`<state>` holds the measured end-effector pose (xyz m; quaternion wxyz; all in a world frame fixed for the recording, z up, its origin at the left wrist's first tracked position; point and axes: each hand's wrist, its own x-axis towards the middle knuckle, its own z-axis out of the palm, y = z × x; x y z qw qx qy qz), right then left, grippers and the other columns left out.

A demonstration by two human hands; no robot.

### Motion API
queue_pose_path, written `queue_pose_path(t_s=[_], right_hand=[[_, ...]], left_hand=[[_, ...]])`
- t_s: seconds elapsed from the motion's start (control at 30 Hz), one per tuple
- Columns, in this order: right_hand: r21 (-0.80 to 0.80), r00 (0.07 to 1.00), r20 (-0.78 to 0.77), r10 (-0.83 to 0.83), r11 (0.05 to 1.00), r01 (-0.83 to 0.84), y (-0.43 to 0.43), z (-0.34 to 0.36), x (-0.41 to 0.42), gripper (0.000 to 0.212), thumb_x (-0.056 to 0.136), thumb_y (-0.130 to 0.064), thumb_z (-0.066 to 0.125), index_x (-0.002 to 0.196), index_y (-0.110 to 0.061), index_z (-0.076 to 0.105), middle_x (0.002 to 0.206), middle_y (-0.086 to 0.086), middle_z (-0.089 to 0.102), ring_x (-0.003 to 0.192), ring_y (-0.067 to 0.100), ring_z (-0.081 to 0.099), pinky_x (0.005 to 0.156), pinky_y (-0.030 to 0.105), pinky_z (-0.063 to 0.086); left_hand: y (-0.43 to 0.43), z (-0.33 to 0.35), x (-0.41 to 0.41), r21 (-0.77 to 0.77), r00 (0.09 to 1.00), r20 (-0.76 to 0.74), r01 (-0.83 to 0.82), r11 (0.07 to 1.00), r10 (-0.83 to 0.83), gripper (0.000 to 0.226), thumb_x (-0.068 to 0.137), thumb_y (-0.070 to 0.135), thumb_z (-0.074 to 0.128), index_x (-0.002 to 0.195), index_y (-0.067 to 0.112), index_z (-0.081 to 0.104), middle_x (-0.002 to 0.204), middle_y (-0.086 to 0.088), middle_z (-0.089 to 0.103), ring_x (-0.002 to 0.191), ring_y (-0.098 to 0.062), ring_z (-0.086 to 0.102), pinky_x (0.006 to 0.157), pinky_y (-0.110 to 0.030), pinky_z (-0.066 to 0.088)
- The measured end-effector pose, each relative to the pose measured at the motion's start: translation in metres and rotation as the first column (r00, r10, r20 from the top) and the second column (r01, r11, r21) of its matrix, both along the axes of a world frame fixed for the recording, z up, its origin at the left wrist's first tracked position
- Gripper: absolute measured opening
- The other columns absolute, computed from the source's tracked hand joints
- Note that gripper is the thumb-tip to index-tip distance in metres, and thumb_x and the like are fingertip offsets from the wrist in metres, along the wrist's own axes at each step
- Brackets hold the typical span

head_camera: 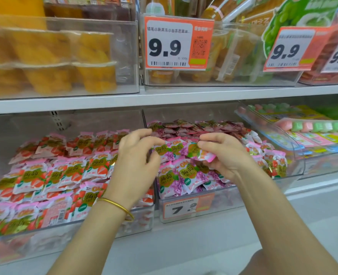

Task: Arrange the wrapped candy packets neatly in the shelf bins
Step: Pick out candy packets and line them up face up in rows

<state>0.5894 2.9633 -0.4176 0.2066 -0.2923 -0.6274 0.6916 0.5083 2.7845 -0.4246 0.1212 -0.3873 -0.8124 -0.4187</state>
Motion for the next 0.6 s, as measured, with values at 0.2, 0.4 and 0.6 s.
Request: queue_pose_path(t_s=[0.2,0.4,0.6], right_hand=[[0.313,0.985,0.118,0.122,0.937,-0.154,-0.007,0.01,-0.015,0.033,0.073,0.009,0.069,0.099,-0.01,0.062,0.092,0.011,0.062,0.056,0.009,0.059,0.05,0.021,0.049],[0.569,0.966,0.221,0.131,0.788,-0.237,-0.014,0.021,-0.048,0.055,0.072,-0.02,0.08,0.121,-0.015,0.057,0.103,0.002,0.064,0.087,0.013,0.063,0.076,0.026,0.05],[0.525,0.987,0.148,0.071,0.84,-0.139,-0.018,0.004,-0.066,0.051,0.073,-0.016,0.08,0.117,-0.009,0.057,0.114,0.007,0.063,0.097,0.021,0.063,0.084,0.032,0.052]], left_hand=[[-0.013,-0.002,-0.013,-0.026,0.995,0.038,-0.094,0.995,0.095,0.035,0.087,0.004,0.048,0.115,0.021,0.059,0.123,0.003,0.05,0.122,-0.015,0.037,0.092,-0.015,0.022],[-0.016,-0.004,-0.015,-0.029,0.995,0.041,-0.091,0.995,0.092,0.034,0.087,0.004,0.049,0.116,0.02,0.059,0.12,0.004,0.048,0.118,-0.015,0.038,0.093,-0.021,0.03],[-0.025,-0.005,-0.025,-0.021,0.994,0.011,-0.109,0.994,0.109,0.038,0.085,-0.001,0.049,0.117,0.017,0.059,0.119,0.001,0.05,0.118,-0.018,0.041,0.097,-0.02,0.029]])
